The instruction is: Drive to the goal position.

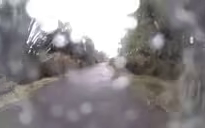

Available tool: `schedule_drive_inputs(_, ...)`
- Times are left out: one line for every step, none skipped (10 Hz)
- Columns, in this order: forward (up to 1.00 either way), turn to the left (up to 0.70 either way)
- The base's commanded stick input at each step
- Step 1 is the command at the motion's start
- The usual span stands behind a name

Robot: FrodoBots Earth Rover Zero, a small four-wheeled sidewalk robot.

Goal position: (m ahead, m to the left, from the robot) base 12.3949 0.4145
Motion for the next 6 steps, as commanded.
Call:
schedule_drive_inputs(1.00,0.00)
schedule_drive_inputs(1.00,0.00)
schedule_drive_inputs(1.00,0.00)
schedule_drive_inputs(1.00,0.00)
schedule_drive_inputs(1.00,0.00)
schedule_drive_inputs(1.00,0.00)
